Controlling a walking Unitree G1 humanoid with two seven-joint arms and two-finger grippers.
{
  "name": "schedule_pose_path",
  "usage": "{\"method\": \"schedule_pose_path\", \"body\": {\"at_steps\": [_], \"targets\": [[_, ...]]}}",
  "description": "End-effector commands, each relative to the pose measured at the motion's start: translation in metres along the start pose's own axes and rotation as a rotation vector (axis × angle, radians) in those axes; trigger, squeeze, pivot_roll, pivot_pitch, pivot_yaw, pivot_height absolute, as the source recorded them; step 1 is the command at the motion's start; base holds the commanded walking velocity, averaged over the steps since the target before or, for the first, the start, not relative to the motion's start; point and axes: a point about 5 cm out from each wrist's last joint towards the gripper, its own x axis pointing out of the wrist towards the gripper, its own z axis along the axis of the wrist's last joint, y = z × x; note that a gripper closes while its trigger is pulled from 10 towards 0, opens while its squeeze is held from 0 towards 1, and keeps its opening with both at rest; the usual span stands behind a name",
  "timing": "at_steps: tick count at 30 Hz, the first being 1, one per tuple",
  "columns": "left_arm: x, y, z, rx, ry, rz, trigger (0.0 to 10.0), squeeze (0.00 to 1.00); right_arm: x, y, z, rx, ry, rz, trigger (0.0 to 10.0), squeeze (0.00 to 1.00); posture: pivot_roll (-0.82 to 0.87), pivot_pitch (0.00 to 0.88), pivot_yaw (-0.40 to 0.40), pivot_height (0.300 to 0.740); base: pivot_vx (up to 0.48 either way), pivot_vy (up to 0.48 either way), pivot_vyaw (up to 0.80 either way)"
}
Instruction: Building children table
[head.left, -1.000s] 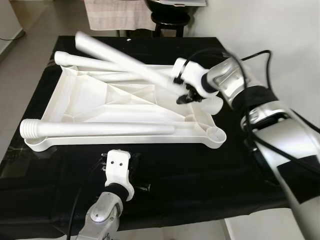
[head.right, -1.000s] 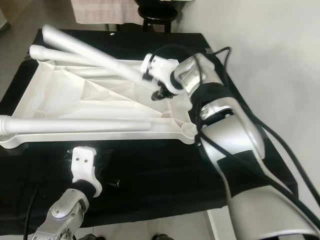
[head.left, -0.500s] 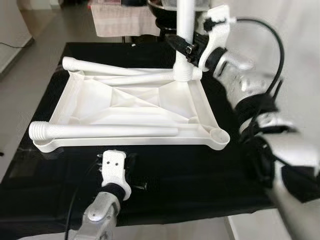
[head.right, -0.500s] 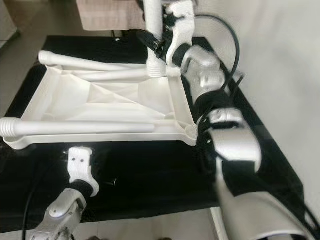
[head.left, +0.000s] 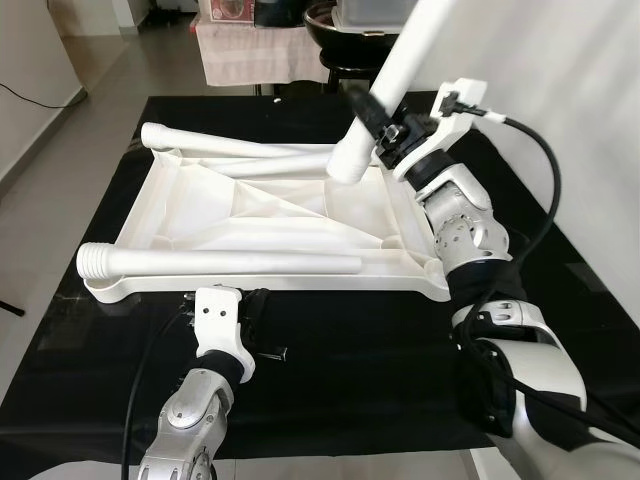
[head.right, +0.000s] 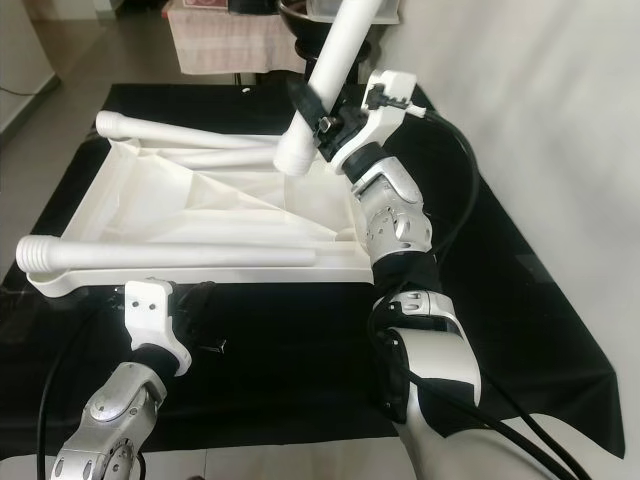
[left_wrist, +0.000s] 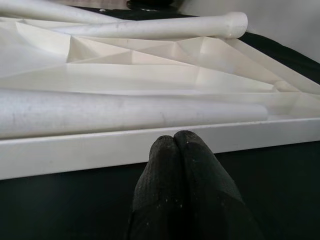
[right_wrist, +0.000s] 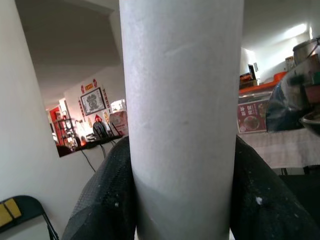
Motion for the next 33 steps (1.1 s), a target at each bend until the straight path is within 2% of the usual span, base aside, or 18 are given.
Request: {"method": "schedule_pose_path", "body": {"at_steps": [1,5,6,8,10,11,12,13,15,16,17,18,20,25,26,29,32,33], "targets": [[0.0,0.002,-0.002,0.016,0.008,-0.005,10.0,0.0,0.0,0.005,-0.005,-0.005,0.015,0.011,10.0,0.0,-0.01,0.026,-0.02,0.74,0.0,0.0,0.0],[0.0,0.003,0.001,0.013,-0.003,-0.008,10.0,0.0,-0.004,0.014,-0.016,-0.007,0.054,0.034,10.0,0.0,-0.01,0.023,-0.019,0.74,0.0,0.0,0.0],[0.002,0.001,0.018,-0.017,-0.059,-0.047,10.0,0.0,-0.009,0.024,-0.027,-0.071,0.105,0.082,10.0,0.0,0.0,0.017,-0.019,0.74,0.0,0.0,0.0],[0.004,-0.005,0.04,-0.05,-0.14,-0.13,10.0,0.0,-0.014,0.026,-0.032,-0.173,0.145,0.104,10.0,0.0,0.0,0.013,-0.02,0.74,0.0,0.0,0.0],[0.004,-0.005,0.04,-0.05,-0.14,-0.13,10.0,0.0,-0.014,0.026,-0.032,-0.173,0.145,0.104,10.0,0.0,0.0,0.013,-0.02,0.74,0.0,0.0,0.0],[0.004,-0.007,0.056,-0.052,-0.192,-0.18,10.0,0.0,-0.015,0.022,-0.034,-0.235,0.174,0.086,10.0,0.0,0.01,0.008,-0.022,0.74,0.0,0.0,0.0],[0.004,-0.007,0.056,-0.052,-0.192,-0.18,10.0,0.0,-0.015,0.022,-0.034,-0.235,0.174,0.086,10.0,0.0,0.01,0.008,-0.022,0.74,0.0,0.0,0.0],[0.006,-0.007,0.098,-0.018,-0.336,-0.233,10.0,0.0,-0.017,0.007,-0.033,-0.342,0.217,0.006,10.0,0.0,0.01,0.004,-0.023,0.74,0.0,0.0,0.0],[0.006,-0.007,0.098,-0.018,-0.336,-0.233,10.0,0.0,-0.017,0.007,-0.033,-0.342,0.217,0.006,10.0,0.0,0.01,0.004,-0.023,0.74,0.0,0.0,0.0],[0.006,-0.006,0.118,0.005,-0.401,-0.241,10.0,0.0,-0.017,0.001,-0.031,-0.357,0.225,-0.023,10.0,0.0,0.01,0.004,-0.023,0.74,0.0,0.0,0.0],[0.006,-0.006,0.118,0.005,-0.401,-0.241,10.0,0.0,-0.017,0.001,-0.031,-0.357,0.225,-0.023,10.0,0.0,0.01,0.004,-0.023,0.74,0.0,0.0,0.0],[0.006,-0.004,0.131,0.026,-0.449,-0.24,10.0,0.0,-0.018,-0.001,-0.03,-0.36,0.227,-0.038,10.0,0.0,0.01,0.0,-0.022,0.74,0.0,0.0,0.0],[0.007,-0.002,0.166,0.079,-0.568,-0.233,10.0,0.0,-0.019,0.005,-0.03,-0.358,0.223,0.01,10.0,0.0,0.01,0.0,-0.015,0.74,0.0,0.0,0.0],[0.01,0.001,0.188,0.101,-0.646,-0.213,10.0,0.0,-0.02,0.013,-0.031,-0.36,0.222,0.056,10.0,0.0,0.01,0.0,-0.009,0.74,0.0,0.0,0.0],[0.013,0.003,0.199,0.114,-0.68,-0.195,10.0,1.0,-0.021,0.016,-0.033,-0.366,0.223,0.079,10.0,0.0,0.01,0.0,-0.006,0.74,0.0,0.0,0.0],[0.022,0.003,0.216,0.101,-0.723,-0.221,10.0,1.0,-0.02,0.025,-0.035,-0.374,0.221,0.129,10.0,0.0,0.0,0.0,0.003,0.74,0.0,0.0,0.0],[0.029,-0.012,0.223,0.026,-0.699,-0.394,10.0,1.0,-0.019,0.037,-0.041,-0.401,0.229,0.213,10.0,0.0,-0.01,0.0,0.013,0.74,0.0,0.0,0.0],[0.029,-0.012,0.223,0.026,-0.699,-0.394,10.0,1.0,-0.019,0.037,-0.041,-0.401,0.229,0.213,10.0,0.0,-0.01,0.0,0.013,0.74,0.0,0.0,0.0]]}}
